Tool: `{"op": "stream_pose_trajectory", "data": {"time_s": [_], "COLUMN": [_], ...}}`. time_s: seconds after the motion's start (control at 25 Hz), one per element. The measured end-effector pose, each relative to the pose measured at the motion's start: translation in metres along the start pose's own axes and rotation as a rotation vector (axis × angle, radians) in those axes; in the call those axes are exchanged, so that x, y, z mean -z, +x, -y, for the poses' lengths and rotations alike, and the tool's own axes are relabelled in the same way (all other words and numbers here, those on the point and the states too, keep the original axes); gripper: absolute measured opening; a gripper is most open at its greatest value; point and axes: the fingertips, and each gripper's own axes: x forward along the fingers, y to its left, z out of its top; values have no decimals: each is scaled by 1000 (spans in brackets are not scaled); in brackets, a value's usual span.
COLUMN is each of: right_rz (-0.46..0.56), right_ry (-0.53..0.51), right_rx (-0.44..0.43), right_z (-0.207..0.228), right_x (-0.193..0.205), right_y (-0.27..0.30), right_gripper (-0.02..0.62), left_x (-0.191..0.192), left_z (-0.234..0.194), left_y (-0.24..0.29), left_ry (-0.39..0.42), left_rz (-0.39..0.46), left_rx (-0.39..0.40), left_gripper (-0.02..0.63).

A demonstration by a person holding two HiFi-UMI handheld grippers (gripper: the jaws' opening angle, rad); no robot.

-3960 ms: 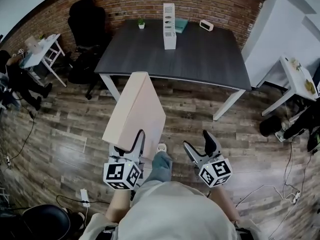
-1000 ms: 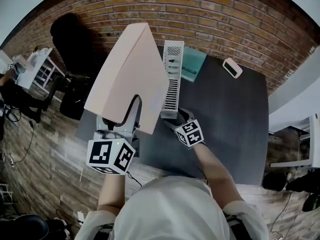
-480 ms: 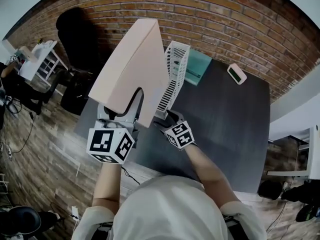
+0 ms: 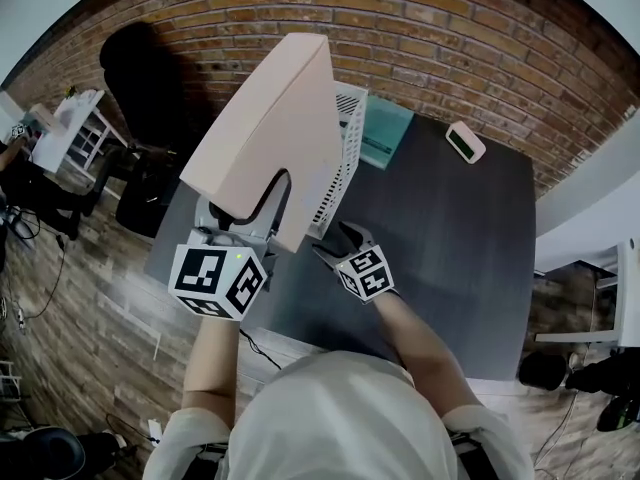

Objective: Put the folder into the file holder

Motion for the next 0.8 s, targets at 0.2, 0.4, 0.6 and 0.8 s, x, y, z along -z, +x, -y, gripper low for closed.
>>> {"op": "stream_pose_trajectory", "data": {"time_s": [0.2,0.4,0.6,0.8], "right_rz": [8,20,37,46], "right_ry": [14,30,55,79], "right_rx": [23,51,81,103], "right_z": [8,16,24,32], "right_x": [3,6,8,12], "right_y": [-16,-32,-51,-66], "right_gripper": [341,341,341,341], "left_x": [6,17,35,65], "left_z": [-1,0,-2,-4], "left_y": [33,66,89,102], "left_ry": [23,47,32,30], "left_rz": [3,22,26,-7], "left_rx": [24,69,71,67], "left_gripper": [275,275,275,276]}}
